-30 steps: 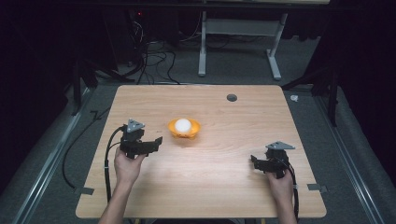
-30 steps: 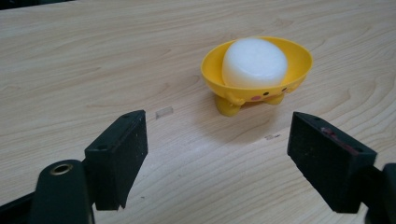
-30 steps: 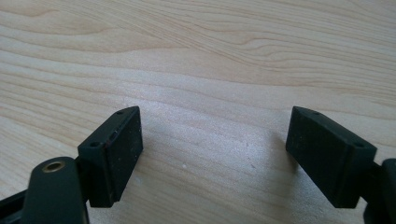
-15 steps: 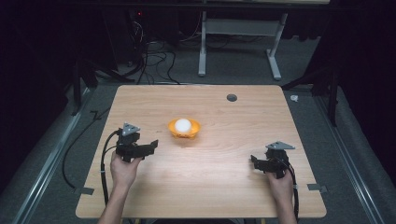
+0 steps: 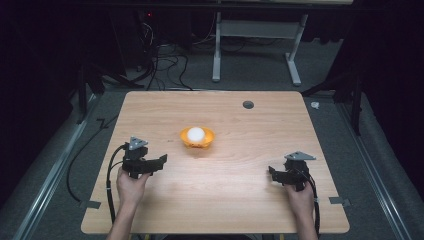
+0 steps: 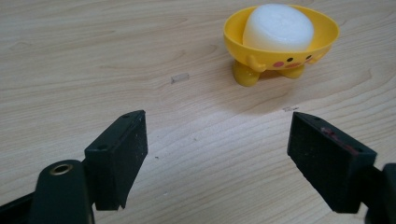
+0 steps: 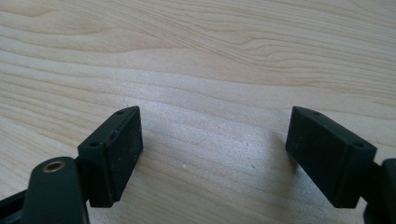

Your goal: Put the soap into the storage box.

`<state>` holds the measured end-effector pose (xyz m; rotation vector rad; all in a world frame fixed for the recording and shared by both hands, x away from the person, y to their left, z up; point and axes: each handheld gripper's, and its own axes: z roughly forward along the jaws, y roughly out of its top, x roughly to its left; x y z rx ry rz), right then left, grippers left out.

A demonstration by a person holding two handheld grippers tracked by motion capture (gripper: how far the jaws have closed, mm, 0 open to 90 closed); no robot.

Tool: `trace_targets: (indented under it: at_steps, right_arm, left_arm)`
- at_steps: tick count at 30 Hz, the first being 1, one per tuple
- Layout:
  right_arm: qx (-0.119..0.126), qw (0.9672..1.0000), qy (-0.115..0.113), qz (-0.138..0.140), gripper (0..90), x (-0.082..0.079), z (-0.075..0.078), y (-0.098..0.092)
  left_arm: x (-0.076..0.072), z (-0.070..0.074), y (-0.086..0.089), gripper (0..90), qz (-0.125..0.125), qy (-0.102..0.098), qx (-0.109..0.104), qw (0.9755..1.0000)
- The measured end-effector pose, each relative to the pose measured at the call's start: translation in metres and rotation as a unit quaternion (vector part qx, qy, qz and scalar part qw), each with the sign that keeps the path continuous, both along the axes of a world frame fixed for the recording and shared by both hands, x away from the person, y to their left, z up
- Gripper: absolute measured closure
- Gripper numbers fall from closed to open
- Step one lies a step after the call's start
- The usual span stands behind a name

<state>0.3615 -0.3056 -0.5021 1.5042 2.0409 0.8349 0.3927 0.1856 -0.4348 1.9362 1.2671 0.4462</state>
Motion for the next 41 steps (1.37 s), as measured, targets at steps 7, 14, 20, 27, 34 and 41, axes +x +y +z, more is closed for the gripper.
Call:
trace_targets:
  at_steps: [7,14,20,27,34,41]
  right_arm:
    - [0.000,1.0000,0.000,0.000,19.7,0.000,0.000,0.000]
    - [0.001,1.0000,-0.001,0.000,19.6,0.000,0.000,0.000]
    - [0.000,1.0000,-0.001,0.000,19.6,0.000,0.000,0.000]
    - [0.000,1.0000,-0.001,0.000,19.6,0.000,0.000,0.000]
    - [0.000,1.0000,-0.001,0.000,19.6,0.000,0.000,0.000]
    - [0.000,1.0000,0.000,0.000,19.7,0.000,0.000,0.000]
  left_arm:
    - [-0.001,-0.009,0.000,20.6,0.000,0.013,0.003,0.9999]
    - [-0.004,-0.018,0.000,20.6,0.003,0.022,0.000,0.9998]
    - [-0.006,-0.029,-0.002,20.8,0.003,0.033,0.003,0.9994]
    - [-0.008,-0.048,-0.005,20.7,0.006,0.048,0.018,0.9987]
    - [-0.011,-0.067,-0.013,20.2,0.015,0.027,0.062,0.9976]
    - [-0.016,-0.073,-0.013,19.1,0.025,-0.002,0.054,0.9982]
